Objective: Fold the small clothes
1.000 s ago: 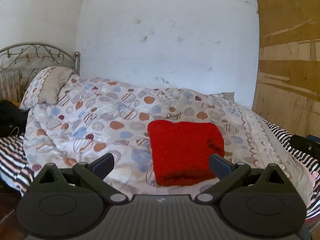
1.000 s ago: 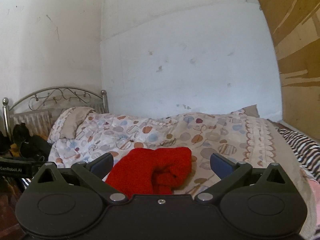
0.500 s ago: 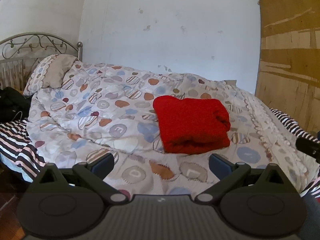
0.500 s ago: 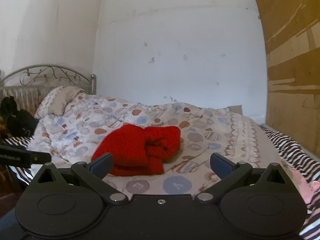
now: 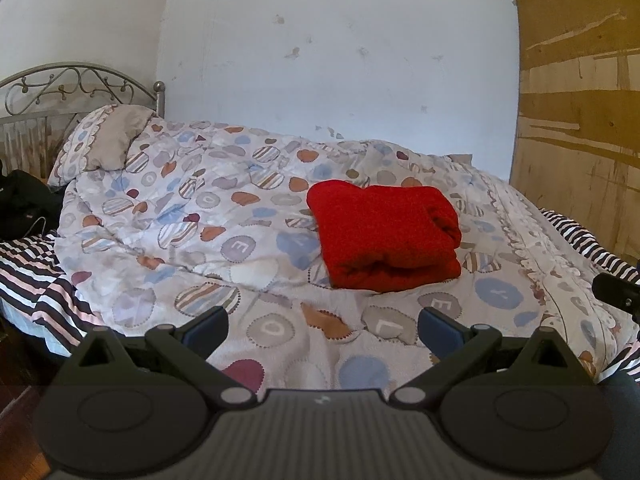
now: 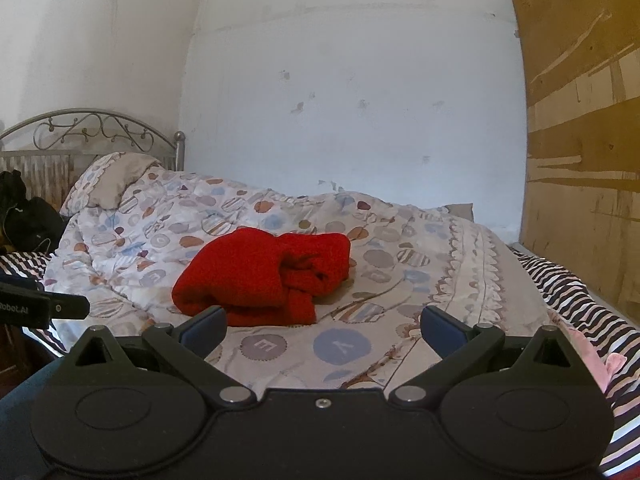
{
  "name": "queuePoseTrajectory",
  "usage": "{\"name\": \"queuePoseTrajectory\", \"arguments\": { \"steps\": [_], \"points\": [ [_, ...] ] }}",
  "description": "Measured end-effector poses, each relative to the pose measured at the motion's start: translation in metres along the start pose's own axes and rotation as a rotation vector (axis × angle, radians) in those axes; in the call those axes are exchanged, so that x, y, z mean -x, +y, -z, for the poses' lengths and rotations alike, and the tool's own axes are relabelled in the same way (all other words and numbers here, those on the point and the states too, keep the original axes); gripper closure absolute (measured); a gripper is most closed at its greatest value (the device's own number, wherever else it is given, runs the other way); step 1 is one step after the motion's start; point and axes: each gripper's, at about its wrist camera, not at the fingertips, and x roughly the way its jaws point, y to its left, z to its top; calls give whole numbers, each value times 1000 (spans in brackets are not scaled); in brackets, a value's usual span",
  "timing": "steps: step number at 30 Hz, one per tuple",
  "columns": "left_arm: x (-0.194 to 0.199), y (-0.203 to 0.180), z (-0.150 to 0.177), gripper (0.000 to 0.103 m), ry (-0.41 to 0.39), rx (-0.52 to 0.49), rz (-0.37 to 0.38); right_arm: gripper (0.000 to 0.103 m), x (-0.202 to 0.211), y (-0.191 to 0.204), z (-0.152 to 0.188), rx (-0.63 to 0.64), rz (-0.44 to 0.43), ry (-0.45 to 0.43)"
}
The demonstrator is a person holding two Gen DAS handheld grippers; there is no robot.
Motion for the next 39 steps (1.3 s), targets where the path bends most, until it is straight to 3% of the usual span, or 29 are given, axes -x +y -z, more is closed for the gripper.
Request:
{"name": "queuePoseTrajectory", "arguments": {
  "steps": [39],
  "points": [
    [0,5,1,0,10,11,-3,0,0,0,0,-2,-5,4]
  ]
}}
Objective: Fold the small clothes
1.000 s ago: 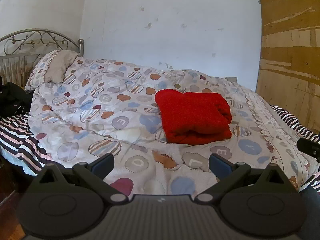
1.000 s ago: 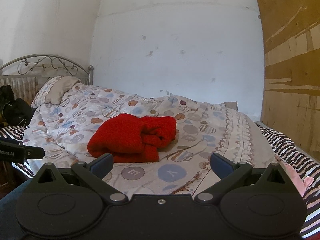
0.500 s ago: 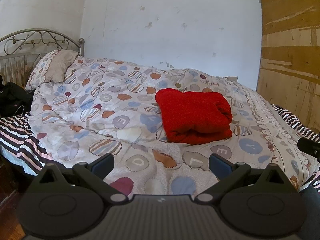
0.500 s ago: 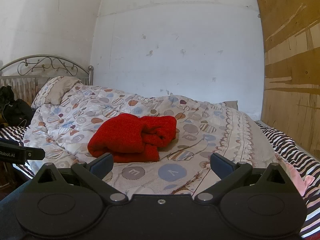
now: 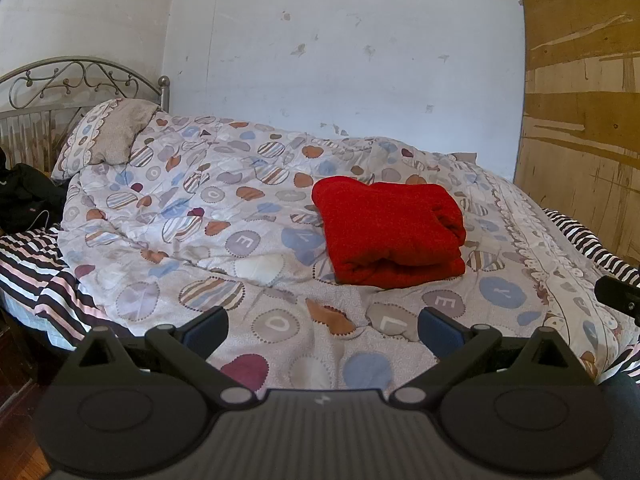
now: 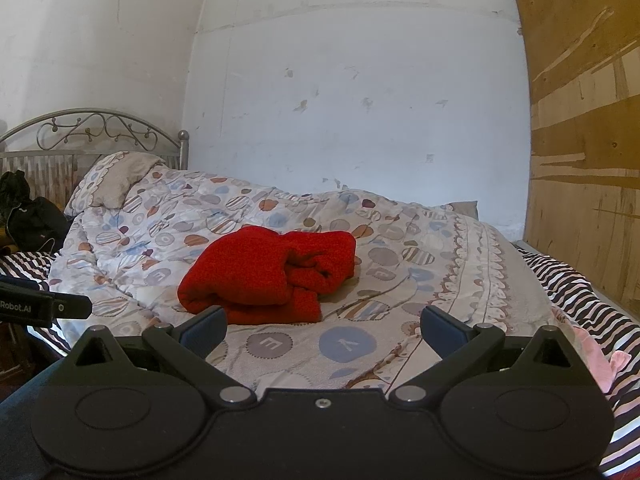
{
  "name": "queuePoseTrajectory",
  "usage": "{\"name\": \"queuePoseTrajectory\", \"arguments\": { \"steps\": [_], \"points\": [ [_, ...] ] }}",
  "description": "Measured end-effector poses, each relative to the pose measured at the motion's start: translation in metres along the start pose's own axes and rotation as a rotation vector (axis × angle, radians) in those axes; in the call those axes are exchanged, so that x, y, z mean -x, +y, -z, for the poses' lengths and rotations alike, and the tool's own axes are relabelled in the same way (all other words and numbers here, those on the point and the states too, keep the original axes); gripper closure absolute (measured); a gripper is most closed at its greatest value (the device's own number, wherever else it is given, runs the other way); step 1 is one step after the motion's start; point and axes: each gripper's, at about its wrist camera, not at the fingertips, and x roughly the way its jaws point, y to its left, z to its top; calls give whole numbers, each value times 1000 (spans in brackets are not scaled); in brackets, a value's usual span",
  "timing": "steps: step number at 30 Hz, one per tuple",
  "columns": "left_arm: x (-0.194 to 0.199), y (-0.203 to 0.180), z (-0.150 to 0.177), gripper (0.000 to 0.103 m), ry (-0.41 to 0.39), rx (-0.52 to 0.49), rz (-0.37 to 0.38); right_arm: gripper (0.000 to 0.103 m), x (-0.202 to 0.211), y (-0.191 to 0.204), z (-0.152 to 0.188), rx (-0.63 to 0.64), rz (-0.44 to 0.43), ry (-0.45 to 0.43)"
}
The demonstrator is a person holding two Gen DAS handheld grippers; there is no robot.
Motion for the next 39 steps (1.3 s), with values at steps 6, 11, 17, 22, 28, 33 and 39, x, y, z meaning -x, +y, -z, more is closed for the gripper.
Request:
{"name": "queuePoseTrajectory", "arguments": {
  "steps": [6,11,17,22,28,33,39],
  "points": [
    [0,0,1,0,1,1,0,0,0,0,0,0,0,0],
    [0,0,1,0,1,-1,0,0,0,0,0,-1,-1,0],
    [0,0,1,0,1,-1,-1,0,0,0,0,-1,0,1],
    [0,0,1,0,1,0,0,0,0,1,0,-2,-1,3],
    [-1,0,0,0,2,-1,0,0,0,1,0,-2,-1,4],
    [-1,1,2,0,4,1,0,0,0,1,0,-2,-1,4],
    [-1,3,4,0,6,2,0,0,0,1,0,-2,-2,4]
  ]
}}
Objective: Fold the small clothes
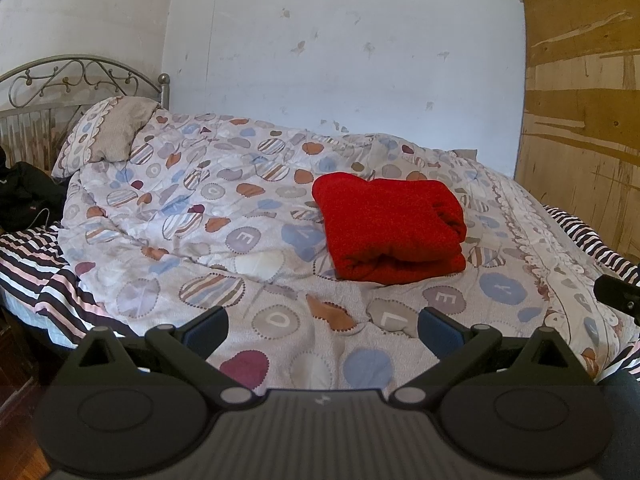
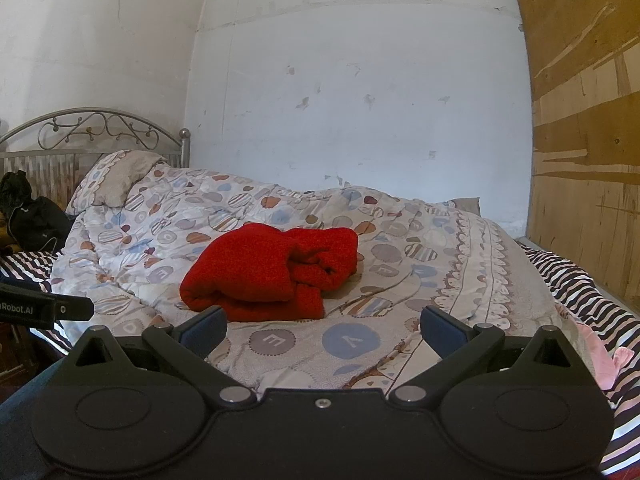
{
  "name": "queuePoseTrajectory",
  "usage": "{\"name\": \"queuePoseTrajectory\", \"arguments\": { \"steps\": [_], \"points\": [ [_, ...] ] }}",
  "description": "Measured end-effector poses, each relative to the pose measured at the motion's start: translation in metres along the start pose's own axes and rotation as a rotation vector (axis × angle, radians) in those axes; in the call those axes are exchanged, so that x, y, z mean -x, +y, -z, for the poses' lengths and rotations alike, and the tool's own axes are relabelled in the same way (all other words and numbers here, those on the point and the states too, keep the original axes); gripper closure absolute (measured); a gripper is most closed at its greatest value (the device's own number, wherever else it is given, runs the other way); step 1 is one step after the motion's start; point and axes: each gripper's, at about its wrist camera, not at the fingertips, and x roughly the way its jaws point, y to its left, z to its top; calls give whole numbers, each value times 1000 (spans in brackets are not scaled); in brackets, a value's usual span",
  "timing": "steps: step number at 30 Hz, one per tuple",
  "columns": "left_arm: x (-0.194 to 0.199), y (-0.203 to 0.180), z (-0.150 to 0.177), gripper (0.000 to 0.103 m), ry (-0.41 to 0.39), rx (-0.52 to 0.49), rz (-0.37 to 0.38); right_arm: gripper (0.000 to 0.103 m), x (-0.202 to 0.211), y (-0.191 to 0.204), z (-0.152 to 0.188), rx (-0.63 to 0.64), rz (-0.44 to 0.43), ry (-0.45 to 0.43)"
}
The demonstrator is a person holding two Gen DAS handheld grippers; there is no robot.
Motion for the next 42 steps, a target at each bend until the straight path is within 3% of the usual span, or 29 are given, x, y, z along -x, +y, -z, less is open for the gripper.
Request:
{"name": "queuePoseTrajectory", "arguments": {
  "steps": [20,33,42],
  "points": [
    [1,0,0,0,3,-1,1,0,0,1,0,0,-1,1],
    [-7,1,1,0,69,20,-52,0,0,2,1,-1,-2,3],
    [-6,1,0,0,78,19,-41,0,0,2,1,-1,-2,4]
  ]
}}
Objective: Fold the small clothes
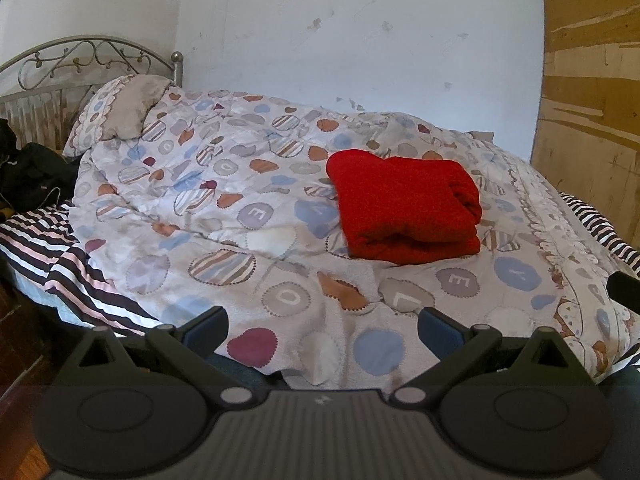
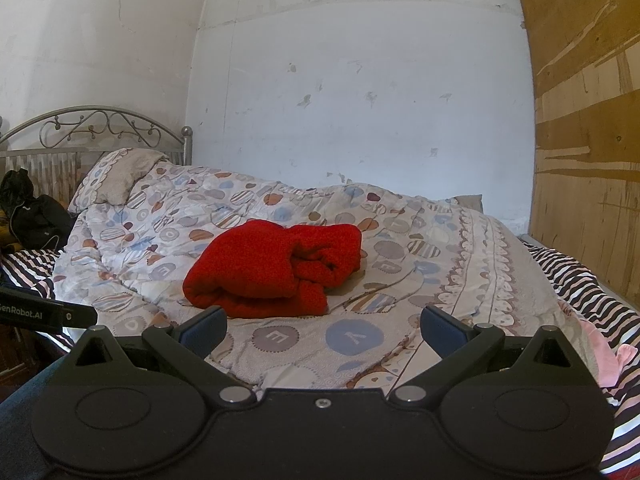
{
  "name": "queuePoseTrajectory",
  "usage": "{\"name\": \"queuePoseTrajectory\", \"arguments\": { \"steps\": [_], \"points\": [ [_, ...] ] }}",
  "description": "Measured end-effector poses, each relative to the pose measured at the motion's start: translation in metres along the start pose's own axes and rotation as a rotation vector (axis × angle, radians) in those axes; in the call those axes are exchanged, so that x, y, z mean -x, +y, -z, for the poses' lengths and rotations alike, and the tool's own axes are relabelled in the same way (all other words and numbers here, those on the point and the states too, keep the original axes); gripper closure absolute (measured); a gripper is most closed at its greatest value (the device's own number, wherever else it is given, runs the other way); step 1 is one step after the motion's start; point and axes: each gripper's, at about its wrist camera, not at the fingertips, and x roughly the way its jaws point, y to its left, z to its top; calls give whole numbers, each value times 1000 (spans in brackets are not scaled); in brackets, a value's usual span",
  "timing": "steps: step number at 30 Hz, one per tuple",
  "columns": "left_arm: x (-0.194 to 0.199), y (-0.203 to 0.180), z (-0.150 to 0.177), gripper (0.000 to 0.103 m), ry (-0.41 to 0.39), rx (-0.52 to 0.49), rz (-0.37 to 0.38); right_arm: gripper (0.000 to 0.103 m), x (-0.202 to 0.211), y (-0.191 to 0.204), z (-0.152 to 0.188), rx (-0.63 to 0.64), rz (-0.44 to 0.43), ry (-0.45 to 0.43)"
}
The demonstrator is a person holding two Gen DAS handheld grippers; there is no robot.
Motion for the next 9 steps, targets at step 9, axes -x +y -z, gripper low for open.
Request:
{"name": "queuePoseTrajectory", "arguments": {
  "steps": [9],
  "points": [
    [1,-2,-1,0,-2,-3,3,0,1,2,1,-1,-1,2]
  ]
}}
